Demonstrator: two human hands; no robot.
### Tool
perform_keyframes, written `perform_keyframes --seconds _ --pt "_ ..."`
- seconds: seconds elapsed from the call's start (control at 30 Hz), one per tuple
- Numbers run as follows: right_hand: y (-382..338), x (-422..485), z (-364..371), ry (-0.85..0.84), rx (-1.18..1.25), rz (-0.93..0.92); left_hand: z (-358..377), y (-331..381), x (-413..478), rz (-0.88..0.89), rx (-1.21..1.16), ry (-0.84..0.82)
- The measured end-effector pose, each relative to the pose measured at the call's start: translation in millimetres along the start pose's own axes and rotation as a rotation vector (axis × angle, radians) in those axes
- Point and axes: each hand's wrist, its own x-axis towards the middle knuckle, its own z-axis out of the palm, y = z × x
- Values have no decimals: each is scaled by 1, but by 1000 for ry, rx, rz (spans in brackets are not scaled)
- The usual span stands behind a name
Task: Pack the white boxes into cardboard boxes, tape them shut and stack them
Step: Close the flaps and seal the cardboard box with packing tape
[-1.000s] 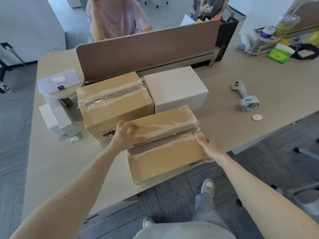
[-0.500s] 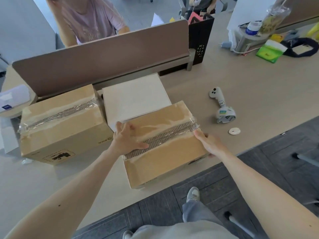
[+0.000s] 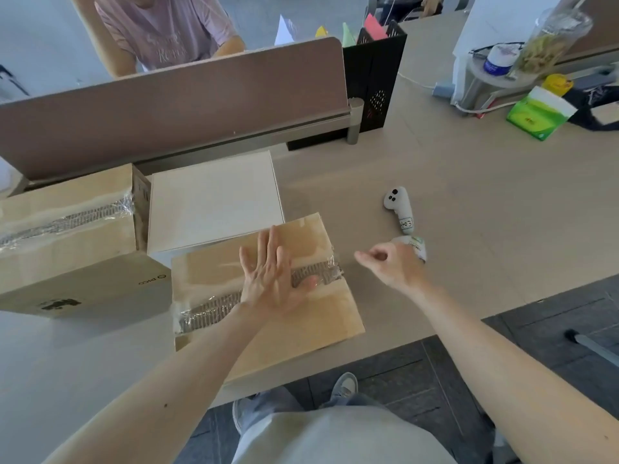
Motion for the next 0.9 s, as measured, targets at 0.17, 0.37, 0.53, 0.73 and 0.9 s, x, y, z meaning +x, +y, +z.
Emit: perform_keyframes --seconds 0.17,0.37,0.53,0.73,0.9 --pt "39 51 -23 108 -262 72 7 -3 -2 20 -62 138" --pt "42 83 -31 -256 -459 196 7 -2 0 -24 -81 165" --pt "35 94 -28 -404 -501 368 9 -1 0 -47 -69 182" --pt "32 106 -14 -601 -595 405 7 2 -2 -68 -63 188" --pt "34 104 -14 -593 -521 416 7 3 -2 -75 -54 185"
